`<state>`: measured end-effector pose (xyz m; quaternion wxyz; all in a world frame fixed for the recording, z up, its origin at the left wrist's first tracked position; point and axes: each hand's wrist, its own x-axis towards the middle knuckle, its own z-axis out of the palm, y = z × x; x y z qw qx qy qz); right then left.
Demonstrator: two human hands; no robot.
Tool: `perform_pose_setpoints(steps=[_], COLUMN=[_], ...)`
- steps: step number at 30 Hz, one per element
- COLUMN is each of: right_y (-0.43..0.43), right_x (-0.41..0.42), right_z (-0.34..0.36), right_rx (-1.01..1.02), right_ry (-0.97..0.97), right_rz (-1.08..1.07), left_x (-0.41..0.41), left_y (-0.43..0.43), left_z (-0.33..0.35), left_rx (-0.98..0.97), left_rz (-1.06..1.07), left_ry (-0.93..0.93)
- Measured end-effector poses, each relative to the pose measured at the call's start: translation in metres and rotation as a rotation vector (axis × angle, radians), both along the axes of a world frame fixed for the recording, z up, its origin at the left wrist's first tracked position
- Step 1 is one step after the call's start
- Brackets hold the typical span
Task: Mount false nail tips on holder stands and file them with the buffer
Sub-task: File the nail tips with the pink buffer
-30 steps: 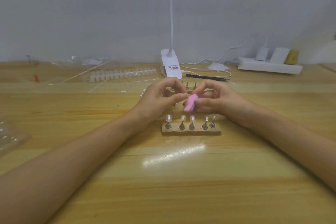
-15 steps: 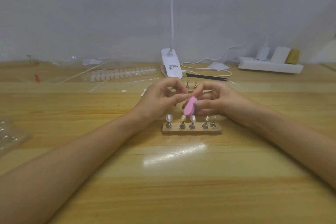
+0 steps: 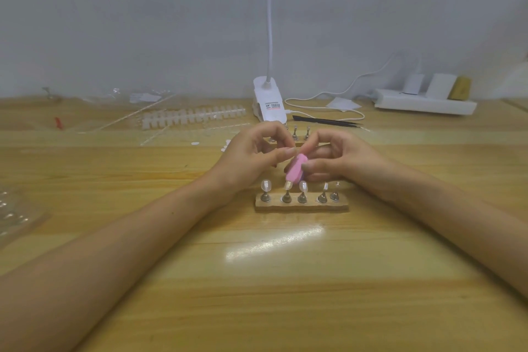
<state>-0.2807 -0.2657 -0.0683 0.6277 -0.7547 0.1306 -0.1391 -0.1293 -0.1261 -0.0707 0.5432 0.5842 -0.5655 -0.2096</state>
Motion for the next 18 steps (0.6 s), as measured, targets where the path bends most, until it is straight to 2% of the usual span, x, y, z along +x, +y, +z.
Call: perform_pose_setpoints(steps=[3,7,11,15,18], right_y=[-0.0033,-0.0010,-0.0052,-0.0023,-0.0058], right_x=[-0.0010,-0.0012,-0.0016,-0.0006,-0.0009], right_z=[-0.0004,-0.0003,-0.0005,-0.0018,-0.0011], right_rx=[0.105,0.031,0.151,0.036,0.131], right_ry=[-0.098,-0.017,-0.125,-0.027,-0.113], right_rz=[-0.100,0.028,-0.105,0.008,-0.109], left_x=[-0.0001,0.0003,0.0004,0.0000,-0.0002], left_y=[-0.0002,-0.0002,-0.0003,-0.0002,-0.0003], left_z=[0.0000,-0.0005,-0.0007,-0.0002,-0.0001], left_rx=[0.005,0.003,0.012,0.003,0.008], left_rz=[0.000,0.002,0.000,0.000,-0.003], left_ry=[0.006,0.012,0.015,0.007,0.005])
